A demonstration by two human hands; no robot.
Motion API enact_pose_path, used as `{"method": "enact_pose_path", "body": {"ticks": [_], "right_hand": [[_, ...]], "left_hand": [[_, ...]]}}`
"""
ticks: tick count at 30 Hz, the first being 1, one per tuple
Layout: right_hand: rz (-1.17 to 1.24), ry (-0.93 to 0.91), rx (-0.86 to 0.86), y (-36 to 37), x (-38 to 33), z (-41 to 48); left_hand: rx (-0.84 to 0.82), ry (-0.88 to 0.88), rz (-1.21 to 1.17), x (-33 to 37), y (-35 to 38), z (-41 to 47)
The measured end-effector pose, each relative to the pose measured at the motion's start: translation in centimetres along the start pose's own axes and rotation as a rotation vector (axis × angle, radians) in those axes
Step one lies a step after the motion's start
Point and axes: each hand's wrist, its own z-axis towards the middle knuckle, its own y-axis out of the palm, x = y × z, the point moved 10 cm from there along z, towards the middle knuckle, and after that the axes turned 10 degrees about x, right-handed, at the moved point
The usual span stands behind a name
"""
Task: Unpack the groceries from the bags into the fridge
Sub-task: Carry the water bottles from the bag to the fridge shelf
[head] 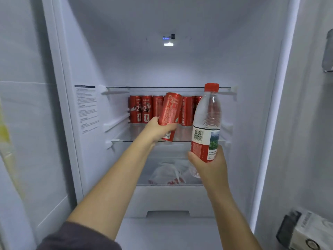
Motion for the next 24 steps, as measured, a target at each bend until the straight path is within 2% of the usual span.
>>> {"method": "enact_pose_path", "body": {"ticks": [8,14,24], "right_hand": [[-0.039,-0.023,0.075,0.9,0.4,2.1],[-0.063,-0.017,0.105,1.7,1.3,3.5],[-0.050,0.015,0.101,2.8,3.7,5.4]], "left_hand": [[-0.007,0.034,0.257,-0.1,2.2,5.4],[0.034,0.070,0.272,-1.2,3.4,7.5],[-0.013,0.071,0.282,-3.0,5.0,10.6]]}}
